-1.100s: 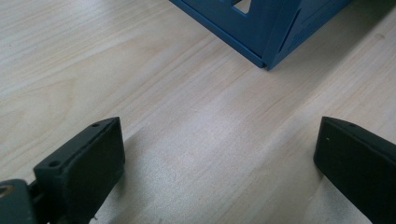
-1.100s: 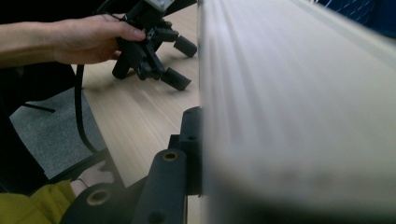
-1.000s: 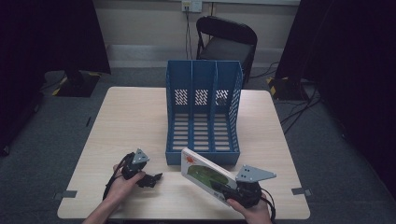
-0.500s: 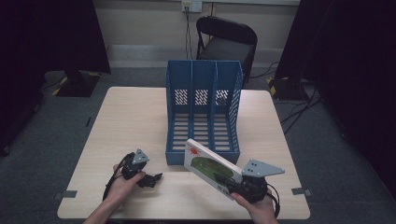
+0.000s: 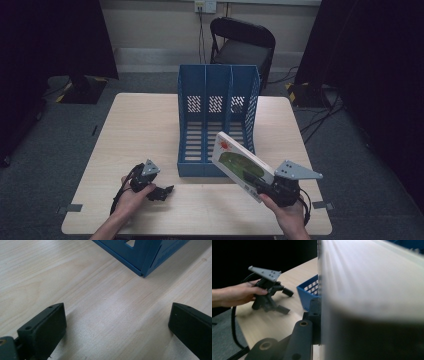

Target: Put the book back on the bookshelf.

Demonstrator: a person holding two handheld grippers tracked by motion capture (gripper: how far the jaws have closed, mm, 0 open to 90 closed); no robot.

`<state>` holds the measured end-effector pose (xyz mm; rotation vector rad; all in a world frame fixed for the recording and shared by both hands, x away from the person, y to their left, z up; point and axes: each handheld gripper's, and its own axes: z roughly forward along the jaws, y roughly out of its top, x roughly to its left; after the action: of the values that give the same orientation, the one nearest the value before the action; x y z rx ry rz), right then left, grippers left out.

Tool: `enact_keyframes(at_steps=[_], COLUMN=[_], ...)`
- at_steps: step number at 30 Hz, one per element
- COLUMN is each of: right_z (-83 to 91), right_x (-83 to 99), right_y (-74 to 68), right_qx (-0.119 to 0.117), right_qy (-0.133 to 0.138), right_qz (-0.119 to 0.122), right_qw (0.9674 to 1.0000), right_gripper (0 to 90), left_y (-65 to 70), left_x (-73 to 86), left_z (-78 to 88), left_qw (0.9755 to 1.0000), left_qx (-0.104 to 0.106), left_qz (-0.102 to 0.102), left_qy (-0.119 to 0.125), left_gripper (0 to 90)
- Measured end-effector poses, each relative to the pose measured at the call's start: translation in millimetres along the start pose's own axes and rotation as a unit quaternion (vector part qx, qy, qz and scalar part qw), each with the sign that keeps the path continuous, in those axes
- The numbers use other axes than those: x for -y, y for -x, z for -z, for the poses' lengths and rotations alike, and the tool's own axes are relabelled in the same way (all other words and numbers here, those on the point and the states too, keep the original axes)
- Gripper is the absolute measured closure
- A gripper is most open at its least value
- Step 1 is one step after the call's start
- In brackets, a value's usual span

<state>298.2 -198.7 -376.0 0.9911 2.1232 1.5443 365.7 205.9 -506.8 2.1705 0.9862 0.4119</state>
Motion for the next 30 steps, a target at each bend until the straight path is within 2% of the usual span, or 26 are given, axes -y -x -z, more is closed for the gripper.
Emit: enact_keyframes(at_steps=[9, 15, 18, 30], right_z=[5.6, 4.8, 3.5, -18.9], right_x=[-6.6, -10.4, -10.4, -19.0], right_y=[18.3, 28.4, 33.1, 45.5], right_qx=[0.045, 0.079, 0.087, 0.141], right_qy=[0.009, -0.003, -0.002, 0.000], right_qz=[-0.007, -0.016, -0.020, -0.040], right_qw=[0.9989, 0.9968, 0.9960, 0.9892], right_gripper=[76.8, 76.8, 76.8, 76.8], left_y=[0.1, 0.2, 0.1, 0.1], left_x=[0.0, 0.0, 0.0, -0.3], left_z=[-0.1, -0.2, -0.2, -0.4], left_qw=[1.0000, 1.0000, 1.0000, 1.0000], left_qx=[0.000, 0.000, 0.000, 0.000], left_qz=[0.001, 0.001, 0.001, -0.001], left_qy=[0.000, 0.000, 0.000, -0.001], left_gripper=[1.0, 0.9, 0.9, 0.5])
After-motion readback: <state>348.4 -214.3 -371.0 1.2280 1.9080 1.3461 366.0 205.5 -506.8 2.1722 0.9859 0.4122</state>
